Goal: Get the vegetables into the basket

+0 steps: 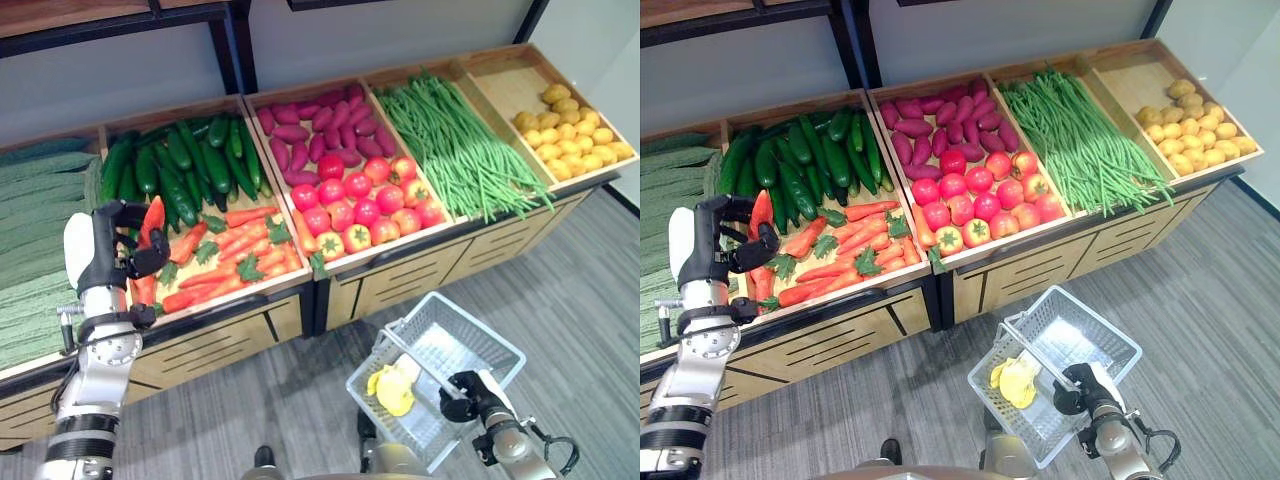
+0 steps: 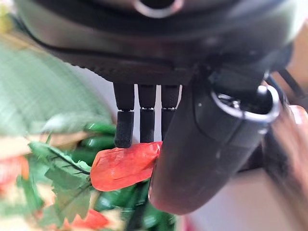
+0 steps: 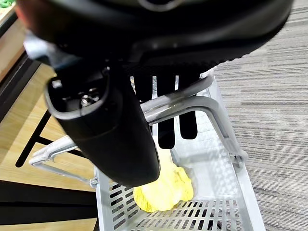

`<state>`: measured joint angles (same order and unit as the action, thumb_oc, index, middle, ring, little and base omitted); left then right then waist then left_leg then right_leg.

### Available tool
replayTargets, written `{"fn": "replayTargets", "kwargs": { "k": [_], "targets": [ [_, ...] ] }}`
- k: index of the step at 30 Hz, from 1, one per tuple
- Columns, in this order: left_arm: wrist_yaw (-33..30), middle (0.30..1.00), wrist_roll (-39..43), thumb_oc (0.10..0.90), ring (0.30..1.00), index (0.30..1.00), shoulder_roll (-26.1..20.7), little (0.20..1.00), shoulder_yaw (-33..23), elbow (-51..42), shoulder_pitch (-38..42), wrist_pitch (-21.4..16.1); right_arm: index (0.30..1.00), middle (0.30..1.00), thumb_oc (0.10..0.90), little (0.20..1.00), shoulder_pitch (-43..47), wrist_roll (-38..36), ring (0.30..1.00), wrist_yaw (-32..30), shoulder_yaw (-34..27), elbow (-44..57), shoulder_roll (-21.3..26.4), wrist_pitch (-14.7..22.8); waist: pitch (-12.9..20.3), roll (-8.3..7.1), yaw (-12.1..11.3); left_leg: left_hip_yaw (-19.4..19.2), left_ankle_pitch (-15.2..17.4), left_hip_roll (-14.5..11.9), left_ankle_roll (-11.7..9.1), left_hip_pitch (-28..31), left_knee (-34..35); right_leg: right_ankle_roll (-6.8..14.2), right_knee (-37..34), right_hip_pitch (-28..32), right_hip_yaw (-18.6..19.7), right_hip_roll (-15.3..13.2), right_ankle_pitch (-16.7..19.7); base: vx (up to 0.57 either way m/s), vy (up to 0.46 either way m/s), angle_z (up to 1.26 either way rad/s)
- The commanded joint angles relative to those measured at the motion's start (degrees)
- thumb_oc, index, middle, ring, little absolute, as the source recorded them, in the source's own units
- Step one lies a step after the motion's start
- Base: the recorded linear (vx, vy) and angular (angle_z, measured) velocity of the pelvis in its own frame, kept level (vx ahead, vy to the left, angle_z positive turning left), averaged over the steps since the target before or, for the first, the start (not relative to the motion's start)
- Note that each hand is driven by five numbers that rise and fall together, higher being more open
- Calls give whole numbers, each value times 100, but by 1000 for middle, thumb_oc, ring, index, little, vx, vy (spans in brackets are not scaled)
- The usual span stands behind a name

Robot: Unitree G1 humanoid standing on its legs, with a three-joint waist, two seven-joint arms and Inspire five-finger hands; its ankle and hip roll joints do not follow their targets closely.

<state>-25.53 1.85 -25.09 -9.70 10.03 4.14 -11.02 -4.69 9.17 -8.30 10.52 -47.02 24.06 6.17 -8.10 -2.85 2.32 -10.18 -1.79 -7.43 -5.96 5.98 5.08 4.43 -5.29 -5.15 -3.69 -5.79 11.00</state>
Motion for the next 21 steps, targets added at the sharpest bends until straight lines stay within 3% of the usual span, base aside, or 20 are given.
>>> {"fn": "replayTargets", "kwargs": {
  "k": [1, 5, 11, 17, 19, 21],
  "targets": [
    [-70, 300, 692, 400, 300, 300, -444, 300, -6, -669, 588, -919, 300, 300, 400, 300, 333, -20, 300, -260, -58, 410, 249, 263, 288, -24, 132, 265, 76, -84, 43, -203, -8, 580, 29, 598, 61, -506, -692, 0, 0, 0],
    [144, 300, 1101, 400, 300, 300, -281, 300, 86, -1054, 530, -1036, 300, 300, 400, 300, 279, 28, 300, -238, -55, 500, 285, 274, 343, -14, 152, 242, 83, -76, 46, -173, -8, 572, 29, 623, 81, -509, -696, 0, -5, -3],
    [364, 300, 1033, 400, 300, 300, -278, 300, 155, -1259, 307, -1020, 300, 300, 400, 300, 193, 65, 300, -253, -149, 440, 291, 265, 385, -19, 152, 194, 114, -55, 81, -68, -8, 590, 29, 666, 111, -519, -700, 3, 6, 0],
    [827, 300, 1327, 400, 300, 300, -346, 300, 317, -1216, 143, -1046, 300, 300, 400, 300, 162, 79, 300, -285, -423, 417, 387, 231, 124, -191, 115, 151, 551, 144, 240, -522, -1045, 702, 256, 472, 305, -769, -548, -81, 103, -9],
    [865, 300, 1349, 400, 300, 300, -375, 300, 453, -1140, 220, -1021, 300, 300, 400, 300, 72, 71, 300, -308, -538, 443, 368, 202, 109, -246, 168, 75, 608, 272, 327, -584, -1067, 808, 421, 283, 420, -884, -374, -122, 234, -11],
    [854, 300, 1269, 400, 300, 300, -430, 300, 570, -1077, 355, -1010, 300, 300, 400, 300, -17, 46, 300, -330, -642, 395, 292, 154, 51, -344, 314, -135, 618, 476, 443, -683, -1069, 994, 446, -96, 694, -1052, 197, -224, 250, -20]
  ]
}}
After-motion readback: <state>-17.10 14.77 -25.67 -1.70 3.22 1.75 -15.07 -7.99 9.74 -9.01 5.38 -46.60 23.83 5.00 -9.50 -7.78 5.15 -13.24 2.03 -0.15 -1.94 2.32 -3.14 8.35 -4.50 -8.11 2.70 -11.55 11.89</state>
